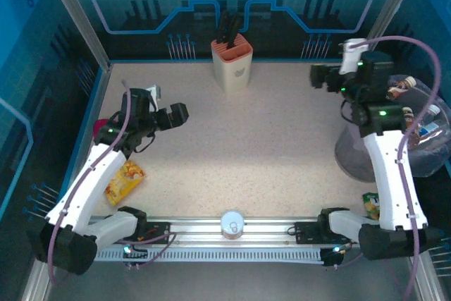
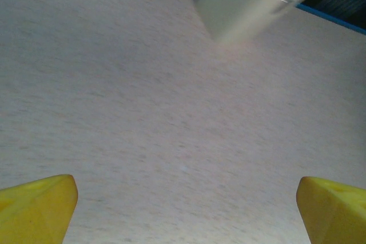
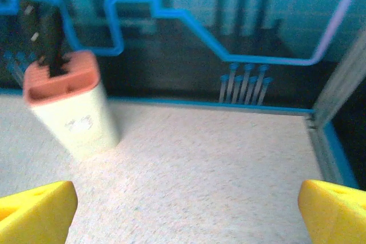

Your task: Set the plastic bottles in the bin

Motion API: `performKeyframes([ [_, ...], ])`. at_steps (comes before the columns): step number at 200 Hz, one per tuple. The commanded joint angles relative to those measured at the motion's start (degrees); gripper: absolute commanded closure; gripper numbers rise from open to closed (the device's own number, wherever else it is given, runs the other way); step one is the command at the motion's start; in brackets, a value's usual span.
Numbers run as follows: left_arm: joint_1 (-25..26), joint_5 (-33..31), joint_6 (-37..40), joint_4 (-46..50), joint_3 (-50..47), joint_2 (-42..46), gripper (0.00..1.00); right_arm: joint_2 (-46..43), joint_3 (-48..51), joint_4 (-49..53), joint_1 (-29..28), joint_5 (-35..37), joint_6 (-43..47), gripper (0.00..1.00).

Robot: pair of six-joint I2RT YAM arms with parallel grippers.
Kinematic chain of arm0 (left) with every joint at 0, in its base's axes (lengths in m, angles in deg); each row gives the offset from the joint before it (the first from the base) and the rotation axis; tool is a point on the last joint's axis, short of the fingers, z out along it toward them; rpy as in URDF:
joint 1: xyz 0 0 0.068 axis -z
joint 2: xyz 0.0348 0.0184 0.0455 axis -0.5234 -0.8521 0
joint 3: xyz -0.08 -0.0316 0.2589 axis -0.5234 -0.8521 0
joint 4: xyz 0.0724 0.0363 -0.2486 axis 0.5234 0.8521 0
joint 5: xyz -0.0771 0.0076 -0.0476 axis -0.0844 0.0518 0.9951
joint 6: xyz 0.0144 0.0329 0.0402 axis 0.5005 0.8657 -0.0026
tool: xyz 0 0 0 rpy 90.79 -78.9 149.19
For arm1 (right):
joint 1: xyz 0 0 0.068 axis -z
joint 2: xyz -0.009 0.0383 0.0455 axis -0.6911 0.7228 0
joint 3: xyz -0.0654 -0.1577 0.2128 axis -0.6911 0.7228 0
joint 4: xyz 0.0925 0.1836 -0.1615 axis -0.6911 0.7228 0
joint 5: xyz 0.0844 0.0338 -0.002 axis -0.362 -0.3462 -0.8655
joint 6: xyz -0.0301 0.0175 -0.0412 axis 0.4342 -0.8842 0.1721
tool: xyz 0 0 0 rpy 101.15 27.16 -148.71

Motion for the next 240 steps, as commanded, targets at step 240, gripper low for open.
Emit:
performKeyframes([
  [240,-15.0,-7.3,14.1,-72.3,-37.3,-16.6,0.01,10.6,53.0,-59.7,-3.0,14.5,5.3,0.0],
])
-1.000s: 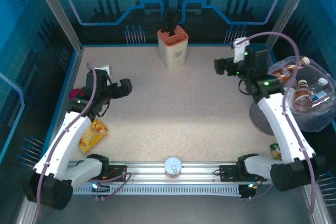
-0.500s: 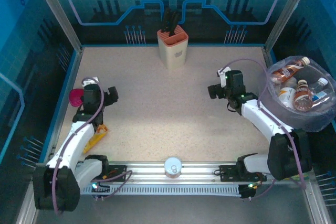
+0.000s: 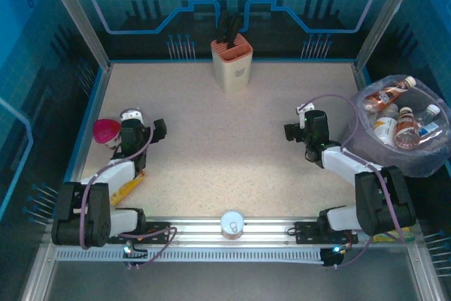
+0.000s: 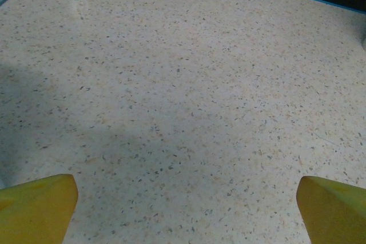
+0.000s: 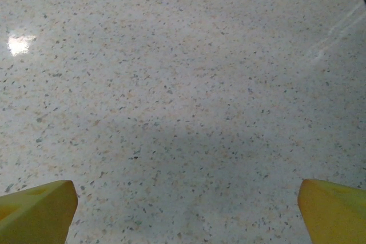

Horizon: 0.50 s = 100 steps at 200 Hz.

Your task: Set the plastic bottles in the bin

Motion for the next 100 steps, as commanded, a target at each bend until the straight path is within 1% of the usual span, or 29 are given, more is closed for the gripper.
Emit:
performKeyframes([
  [1,-0.7,1.0,1.8,-10.7,-0.9,-3.0,0.01,0.4,2.3,-10.1,0.8,2.4,0.1,0.0],
  [11,-0.7,1.3,2.7,-10.8,-0.1,-3.9,0.01,0.8,3.3,-12.6,0.9,2.9,0.2,0.0],
  [25,-0.9,0.7,3.1,-13.9,0.0,-6.1,0.01,1.7,4.8,-16.9,1.1,3.8,0.8,0.0],
  [33,-1.0,1.2,3.1,-13.2,0.5,-7.2,0.01,1.8,5.1,-17.9,1.3,3.4,1.0,0.0],
  [39,-1.0,1.4,3.5,-15.4,0.2,-8.1,0.01,2.2,5.5,-19.8,1.6,3.2,1.2,0.0],
  [44,-1.0,1.7,3.4,-14.4,0.5,-7.9,0.01,2.3,5.8,-20.7,1.8,3.1,1.1,0.0],
  [53,-1.0,1.8,3.4,-14.4,0.5,-7.9,0.01,2.2,5.4,-19.7,2.5,1.7,0.2,0.0],
  [73,-0.9,2.2,3.6,-16.2,-0.7,-7.6,0.01,2.5,6.9,-23.7,3.2,-1.0,-1.3,0.0],
  [80,-0.9,2.8,3.9,-17.5,-1.3,-7.7,0.01,3.4,8.0,-27.2,3.3,-1.8,-1.7,0.0],
  [100,-0.3,3.6,5.0,-20.5,-2.7,-8.1,0.01,11.8,10.8,-41.0,2.8,-2.3,-0.3,0.0],
])
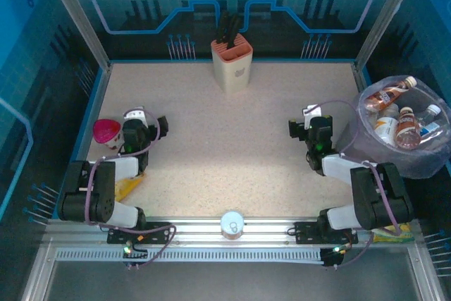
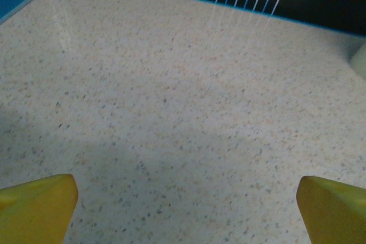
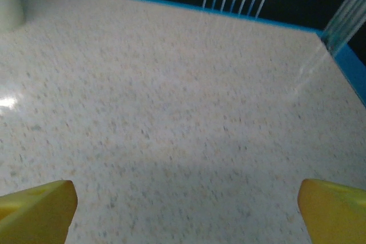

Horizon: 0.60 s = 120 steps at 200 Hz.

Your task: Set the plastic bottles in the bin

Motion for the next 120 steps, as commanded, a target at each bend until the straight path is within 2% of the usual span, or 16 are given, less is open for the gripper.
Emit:
performKeyframes([
  [1,0.0,2.2,2.1,-6.6,-2.1,-0.4,0.01,7.5,3.3,-17.6,0.3,-1.3,-0.5,0.0],
  [11,0.7,1.6,2.7,-10.4,-3.6,-2.3,0.01,6.4,3.1,-14.7,-0.2,-1.3,-1.0,0.0],
  [25,1.1,1.2,3.9,-22.7,-5.7,-8.2,0.01,7.1,3.6,-17.1,0.5,-2.0,-1.1,0.0],
  [37,1.5,-0.2,2.8,-14.1,-4.3,-5.0,0.01,6.4,2.5,-13.6,0.8,-2.4,-1.9,0.0],
  [47,1.8,-0.2,3.9,-14.6,-3.0,-6.5,0.01,6.8,1.9,-13.3,1.1,-2.8,-1.9,0.0],
  [59,2.8,-1.0,4.6,-9.8,-1.1,-5.9,0.01,6.7,1.8,-12.7,1.9,-3.2,-2.8,0.0],
  [120,3.0,-1.2,4.9,-11.1,-1.5,-6.4,0.01,6.5,1.9,-12.9,2.2,-2.5,-3.2,0.0],
])
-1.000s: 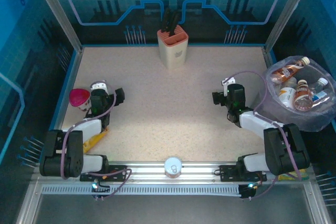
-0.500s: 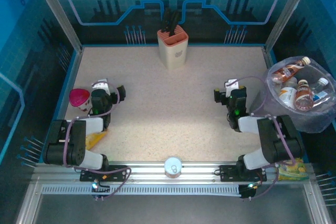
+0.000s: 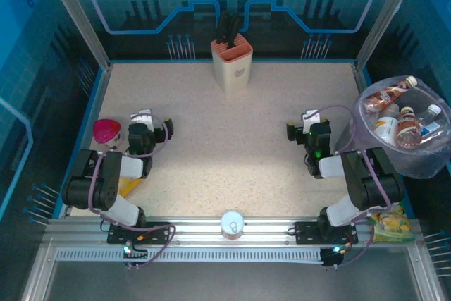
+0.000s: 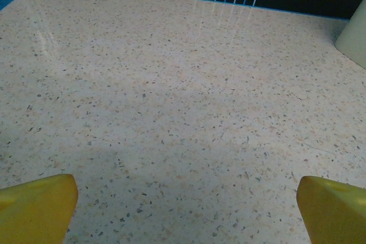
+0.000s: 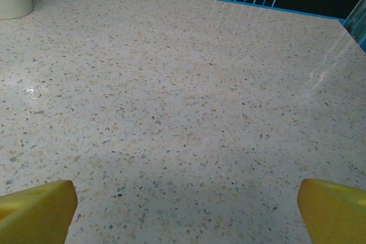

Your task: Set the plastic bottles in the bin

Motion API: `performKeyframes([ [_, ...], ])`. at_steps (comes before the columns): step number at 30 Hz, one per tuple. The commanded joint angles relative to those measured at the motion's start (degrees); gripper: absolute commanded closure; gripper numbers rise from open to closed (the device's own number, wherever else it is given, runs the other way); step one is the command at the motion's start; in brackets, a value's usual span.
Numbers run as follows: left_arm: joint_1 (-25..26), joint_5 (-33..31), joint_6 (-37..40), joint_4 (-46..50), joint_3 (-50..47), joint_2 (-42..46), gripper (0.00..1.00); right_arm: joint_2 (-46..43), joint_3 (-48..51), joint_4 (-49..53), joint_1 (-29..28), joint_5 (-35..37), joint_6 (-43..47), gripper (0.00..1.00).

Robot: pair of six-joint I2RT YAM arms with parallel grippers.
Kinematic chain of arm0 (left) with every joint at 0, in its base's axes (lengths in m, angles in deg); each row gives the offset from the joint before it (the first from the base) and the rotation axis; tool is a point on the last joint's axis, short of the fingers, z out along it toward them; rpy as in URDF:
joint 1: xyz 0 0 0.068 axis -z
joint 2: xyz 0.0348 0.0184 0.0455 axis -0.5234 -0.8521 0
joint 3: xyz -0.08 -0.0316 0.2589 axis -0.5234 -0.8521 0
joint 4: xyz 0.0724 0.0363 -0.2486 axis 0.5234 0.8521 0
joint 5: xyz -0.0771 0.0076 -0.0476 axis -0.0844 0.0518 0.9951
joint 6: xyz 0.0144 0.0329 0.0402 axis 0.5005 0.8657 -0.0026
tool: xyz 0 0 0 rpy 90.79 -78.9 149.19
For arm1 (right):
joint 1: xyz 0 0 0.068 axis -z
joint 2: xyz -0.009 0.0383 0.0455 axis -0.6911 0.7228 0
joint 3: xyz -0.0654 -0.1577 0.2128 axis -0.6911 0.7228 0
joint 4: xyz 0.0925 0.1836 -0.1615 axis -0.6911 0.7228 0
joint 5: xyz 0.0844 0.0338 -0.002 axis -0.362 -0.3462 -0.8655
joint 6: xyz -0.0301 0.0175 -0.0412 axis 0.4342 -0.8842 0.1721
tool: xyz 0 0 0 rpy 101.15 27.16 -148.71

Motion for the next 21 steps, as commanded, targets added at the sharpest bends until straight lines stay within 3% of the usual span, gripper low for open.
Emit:
performKeyframes([
  [1,0.3,-0.9,1.7,-1.2,0.9,-0.1,0.01,-0.4,-0.8,-3.1,1.0,0.7,-2.1,0.0],
  [21,0.4,-1.0,1.7,-1.1,0.9,-0.1,0.01,-0.3,-0.8,-3.2,0.0,2.0,-1.6,0.0],
])
